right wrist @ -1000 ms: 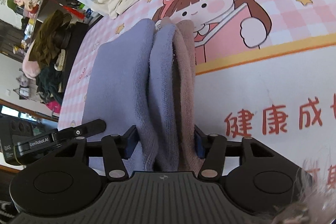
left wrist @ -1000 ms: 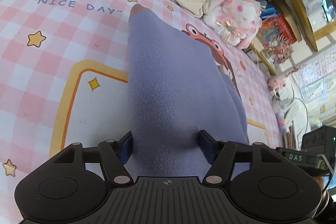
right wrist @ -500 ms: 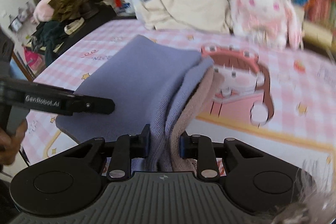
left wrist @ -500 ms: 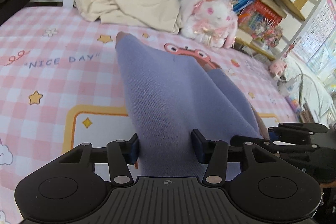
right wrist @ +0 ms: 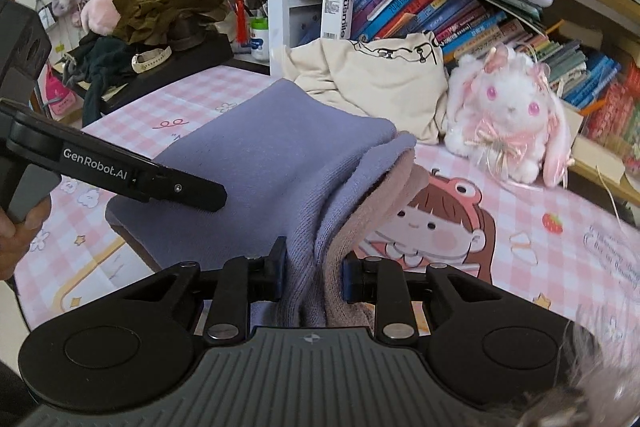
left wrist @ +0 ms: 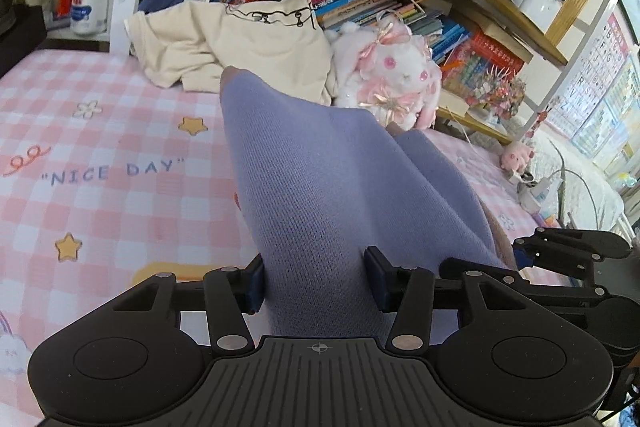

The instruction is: Fold clothes

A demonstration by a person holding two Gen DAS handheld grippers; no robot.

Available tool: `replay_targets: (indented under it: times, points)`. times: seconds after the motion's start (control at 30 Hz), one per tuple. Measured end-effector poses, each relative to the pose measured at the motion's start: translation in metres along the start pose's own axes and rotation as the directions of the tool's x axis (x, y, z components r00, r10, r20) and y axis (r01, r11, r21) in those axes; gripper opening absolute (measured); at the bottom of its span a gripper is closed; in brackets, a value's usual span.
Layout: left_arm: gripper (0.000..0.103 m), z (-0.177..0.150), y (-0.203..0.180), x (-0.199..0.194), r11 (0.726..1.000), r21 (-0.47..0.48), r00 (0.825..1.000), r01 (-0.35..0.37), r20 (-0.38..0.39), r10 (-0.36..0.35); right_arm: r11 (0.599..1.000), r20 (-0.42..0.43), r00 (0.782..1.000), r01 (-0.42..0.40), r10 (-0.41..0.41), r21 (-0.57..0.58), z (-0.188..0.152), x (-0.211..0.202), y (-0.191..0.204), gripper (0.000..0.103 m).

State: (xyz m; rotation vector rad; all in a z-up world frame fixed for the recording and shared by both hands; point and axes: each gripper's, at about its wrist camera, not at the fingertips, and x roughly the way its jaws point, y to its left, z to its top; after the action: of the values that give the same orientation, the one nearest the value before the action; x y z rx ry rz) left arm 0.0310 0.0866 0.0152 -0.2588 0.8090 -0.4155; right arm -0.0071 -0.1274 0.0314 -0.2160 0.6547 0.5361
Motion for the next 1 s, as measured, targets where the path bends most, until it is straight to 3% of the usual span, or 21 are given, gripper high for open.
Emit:
replay_targets:
  times: [0.67,0.87,1.0]
  points:
    - [0.048,0.045,0.042,0.066,0.999,-0.038,1.000,0.013,-0.015,-0.013,0.998,-0.015,0.998,0.058,-0.059,-0.027,0.029,0.080,-0.025,0.023]
    - [0.048,0.062,0.057,0.088,0.998,-0.059,0.999,0.018,-0.029,-0.020,0.997,-0.029,0.997,0.077,-0.077,0.015,0.038,0.107,-0.037,0.023]
    - [0.049,0.070,0.067,0.101,0.995,-0.101,0.999,0.014,-0.034,-0.018,0.991,-0.054,0.996,0.082,-0.077,0.107,0.044,0.123,-0.050,0.024]
